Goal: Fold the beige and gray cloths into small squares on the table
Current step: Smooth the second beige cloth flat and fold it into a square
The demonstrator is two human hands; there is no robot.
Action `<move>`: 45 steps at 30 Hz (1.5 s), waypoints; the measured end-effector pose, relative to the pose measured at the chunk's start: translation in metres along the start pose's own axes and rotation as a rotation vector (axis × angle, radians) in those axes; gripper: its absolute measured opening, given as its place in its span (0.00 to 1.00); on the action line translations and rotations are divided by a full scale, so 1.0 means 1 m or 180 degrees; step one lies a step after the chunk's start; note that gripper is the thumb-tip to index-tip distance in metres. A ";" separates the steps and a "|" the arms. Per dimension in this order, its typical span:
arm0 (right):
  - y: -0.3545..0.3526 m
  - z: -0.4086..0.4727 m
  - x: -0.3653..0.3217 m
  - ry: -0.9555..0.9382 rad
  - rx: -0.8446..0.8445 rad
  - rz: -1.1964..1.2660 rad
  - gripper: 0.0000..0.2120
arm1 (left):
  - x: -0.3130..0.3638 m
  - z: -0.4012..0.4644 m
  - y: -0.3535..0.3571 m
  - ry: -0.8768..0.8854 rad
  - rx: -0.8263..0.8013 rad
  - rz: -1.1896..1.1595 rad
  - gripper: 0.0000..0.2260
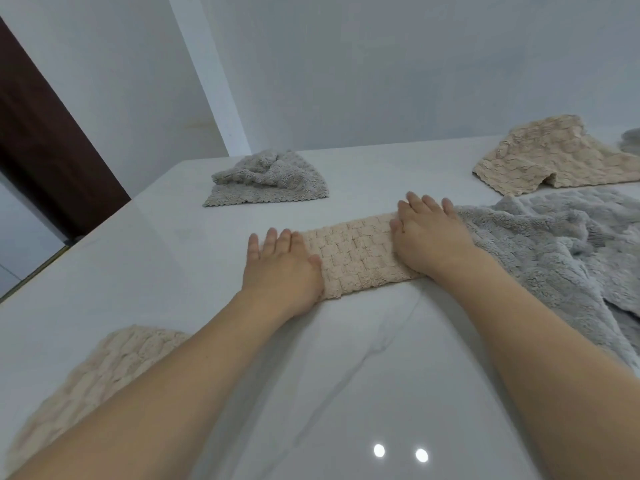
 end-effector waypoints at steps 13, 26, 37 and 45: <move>0.024 -0.003 -0.008 -0.0204 -0.0546 0.0207 0.27 | 0.000 0.008 0.022 0.0277 -0.0289 -0.0479 0.26; 0.001 -0.016 -0.028 0.0187 -0.0717 0.0075 0.25 | 0.031 -0.055 -0.022 0.0566 0.0062 0.0604 0.10; 0.011 -0.006 -0.048 -0.0914 -0.0786 0.0800 0.21 | 0.095 -0.088 -0.020 0.1007 -0.0392 -0.0190 0.11; 0.014 0.000 -0.041 -0.1043 -0.0470 0.0959 0.20 | 0.041 -0.090 -0.008 0.1441 -0.1401 0.0234 0.35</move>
Point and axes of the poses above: each hand's wrist, its own z-axis towards the middle knuckle, its own y-axis out of the palm, x = y × z, the point moved 10 cm from there along z, towards the middle knuckle, and after that the axes turned 3 degrees about -y, right-handed, at the moved point
